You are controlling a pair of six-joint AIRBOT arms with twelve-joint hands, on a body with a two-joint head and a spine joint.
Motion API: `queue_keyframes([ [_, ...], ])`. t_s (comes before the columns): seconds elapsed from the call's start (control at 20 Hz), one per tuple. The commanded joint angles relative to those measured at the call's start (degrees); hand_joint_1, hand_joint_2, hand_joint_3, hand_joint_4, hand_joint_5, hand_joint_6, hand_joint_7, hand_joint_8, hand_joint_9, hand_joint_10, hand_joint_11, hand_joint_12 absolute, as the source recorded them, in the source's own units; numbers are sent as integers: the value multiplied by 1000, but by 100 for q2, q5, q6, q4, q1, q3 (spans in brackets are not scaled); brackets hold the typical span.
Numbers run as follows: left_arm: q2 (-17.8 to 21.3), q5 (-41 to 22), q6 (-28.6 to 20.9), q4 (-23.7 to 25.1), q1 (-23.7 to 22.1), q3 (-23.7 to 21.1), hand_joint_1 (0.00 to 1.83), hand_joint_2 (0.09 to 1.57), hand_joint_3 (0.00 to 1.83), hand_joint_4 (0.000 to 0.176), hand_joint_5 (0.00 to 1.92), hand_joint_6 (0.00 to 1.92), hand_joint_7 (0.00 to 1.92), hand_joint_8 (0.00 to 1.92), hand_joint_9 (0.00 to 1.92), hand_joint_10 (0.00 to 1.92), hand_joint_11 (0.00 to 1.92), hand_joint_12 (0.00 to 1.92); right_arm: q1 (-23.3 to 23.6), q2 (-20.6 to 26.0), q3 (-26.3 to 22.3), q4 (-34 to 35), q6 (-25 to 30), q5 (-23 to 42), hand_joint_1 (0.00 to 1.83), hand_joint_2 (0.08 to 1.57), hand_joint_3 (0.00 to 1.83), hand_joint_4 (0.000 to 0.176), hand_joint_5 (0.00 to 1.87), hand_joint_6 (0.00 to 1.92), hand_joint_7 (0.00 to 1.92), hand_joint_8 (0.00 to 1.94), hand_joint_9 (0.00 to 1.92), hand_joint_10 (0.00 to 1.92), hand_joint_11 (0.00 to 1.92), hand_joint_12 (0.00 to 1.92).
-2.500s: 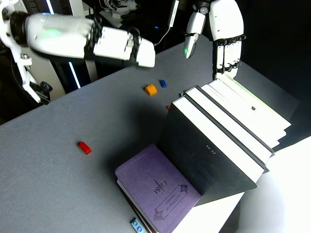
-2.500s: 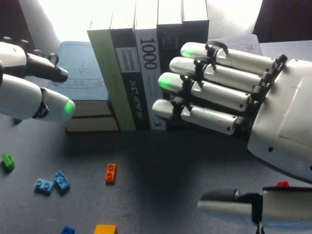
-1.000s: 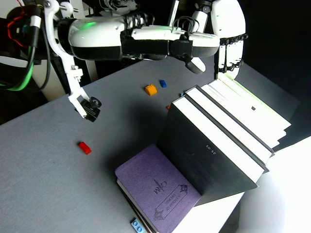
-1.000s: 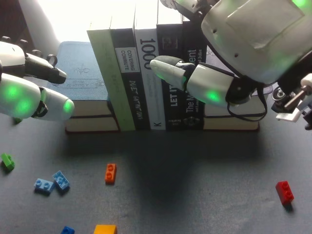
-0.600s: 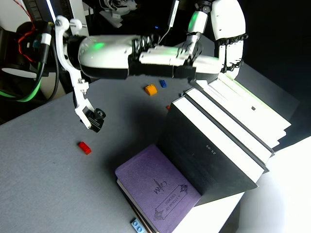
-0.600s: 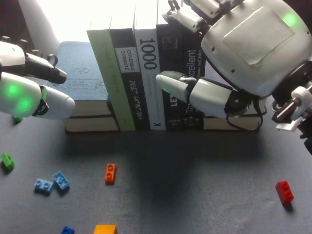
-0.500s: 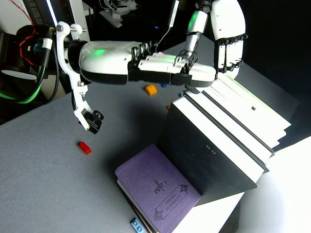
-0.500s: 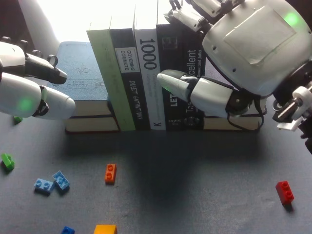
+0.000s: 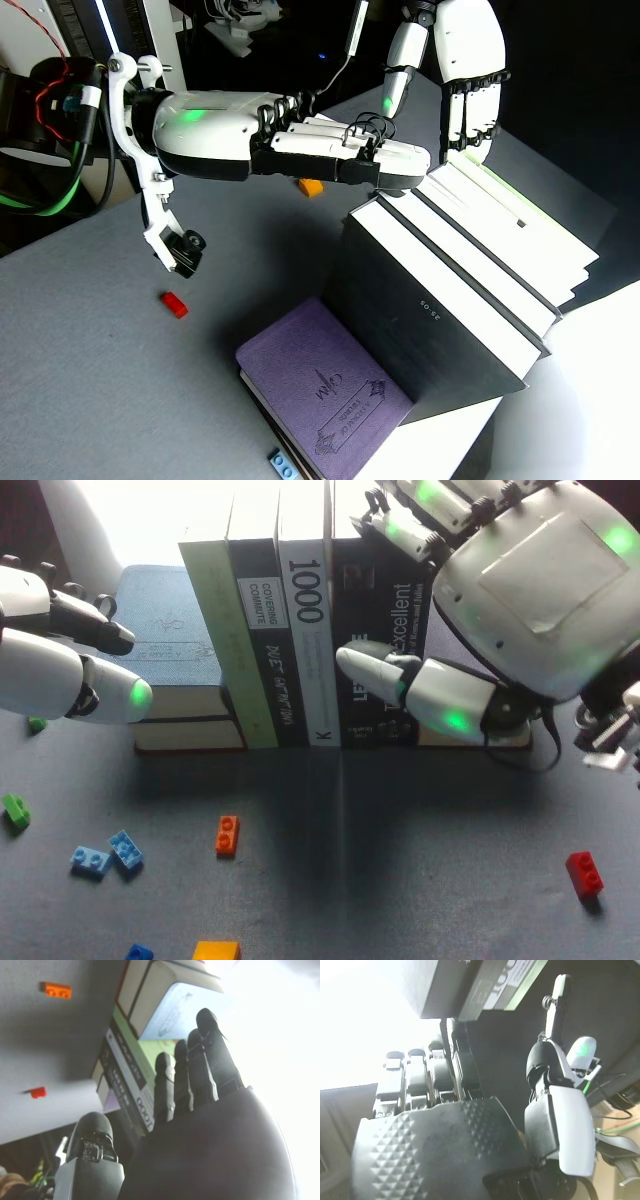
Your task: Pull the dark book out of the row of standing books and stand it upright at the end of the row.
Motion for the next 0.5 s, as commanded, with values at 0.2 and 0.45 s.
queue_keyframes([
  [0.2, 43, -411, 3, 166, -51, 26, 10, 1225, 0, 53, 243, 6, 213, 4, 224, 3, 316, 22, -257, 293, -505, -146, -202, 273, 0, 1197, 4, 0, 430, 316, 116, 11, 0, 0, 0, 0],
  [0.45, 43, -411, 3, 166, -52, 27, 12, 1226, 0, 52, 233, 4, 208, 4, 218, 2, 307, 16, -468, 467, -852, -147, -325, 276, 0, 1205, 7, 0, 425, 320, 112, 7, 0, 0, 0, 0],
])
